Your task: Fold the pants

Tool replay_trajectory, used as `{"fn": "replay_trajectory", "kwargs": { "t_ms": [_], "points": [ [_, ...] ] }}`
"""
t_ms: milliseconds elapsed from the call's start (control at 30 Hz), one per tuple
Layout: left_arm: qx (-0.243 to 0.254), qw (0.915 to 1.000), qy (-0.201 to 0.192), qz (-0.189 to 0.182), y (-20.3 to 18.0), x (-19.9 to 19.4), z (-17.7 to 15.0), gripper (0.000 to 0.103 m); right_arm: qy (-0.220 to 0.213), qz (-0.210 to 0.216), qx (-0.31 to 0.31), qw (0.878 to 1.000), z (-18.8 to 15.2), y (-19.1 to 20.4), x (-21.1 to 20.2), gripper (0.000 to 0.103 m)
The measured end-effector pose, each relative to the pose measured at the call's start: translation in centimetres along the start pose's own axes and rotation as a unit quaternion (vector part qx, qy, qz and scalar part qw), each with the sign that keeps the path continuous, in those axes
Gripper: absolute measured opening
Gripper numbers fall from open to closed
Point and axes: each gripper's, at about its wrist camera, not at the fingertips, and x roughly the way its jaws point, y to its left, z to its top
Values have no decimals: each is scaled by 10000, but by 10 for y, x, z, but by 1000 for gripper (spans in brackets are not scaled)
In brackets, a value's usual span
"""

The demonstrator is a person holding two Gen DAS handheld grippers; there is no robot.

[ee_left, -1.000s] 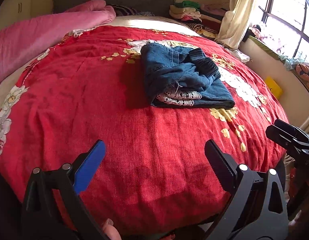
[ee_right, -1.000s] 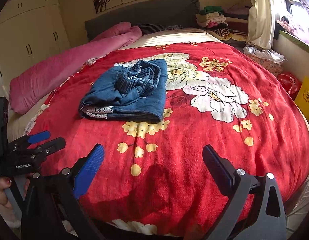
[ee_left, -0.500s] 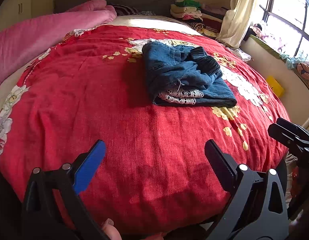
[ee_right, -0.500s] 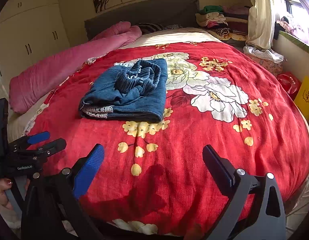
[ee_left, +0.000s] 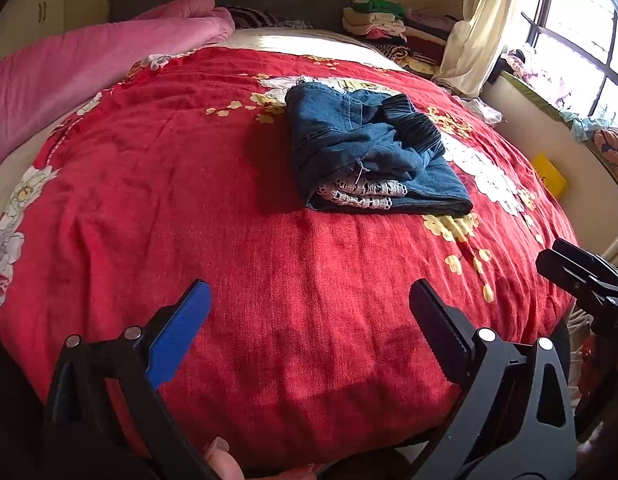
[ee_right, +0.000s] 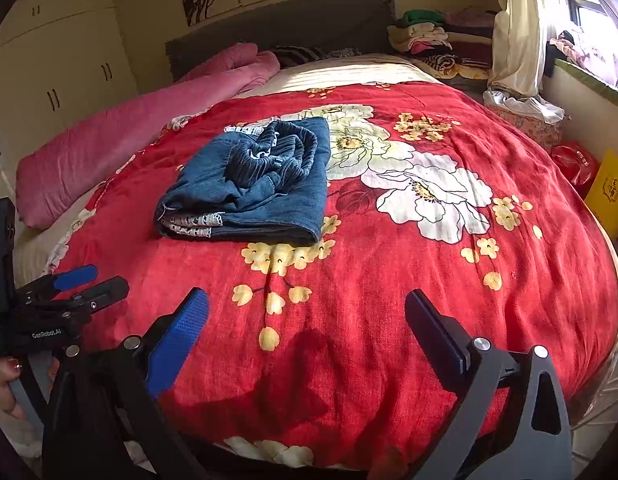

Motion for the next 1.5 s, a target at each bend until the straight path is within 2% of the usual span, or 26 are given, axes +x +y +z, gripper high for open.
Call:
{"fn": "replay_trajectory", "kwargs": {
  "t_ms": [667,1500],
  "points": [
    [-5,10000,24,60,0,-2,1,93,14,-59,42,10000,-1,1,-2,98],
    [-26,9999,58,-81,-1,-3,1,93,110,-101,69,9999,-4,0,4,98]
  ]
}}
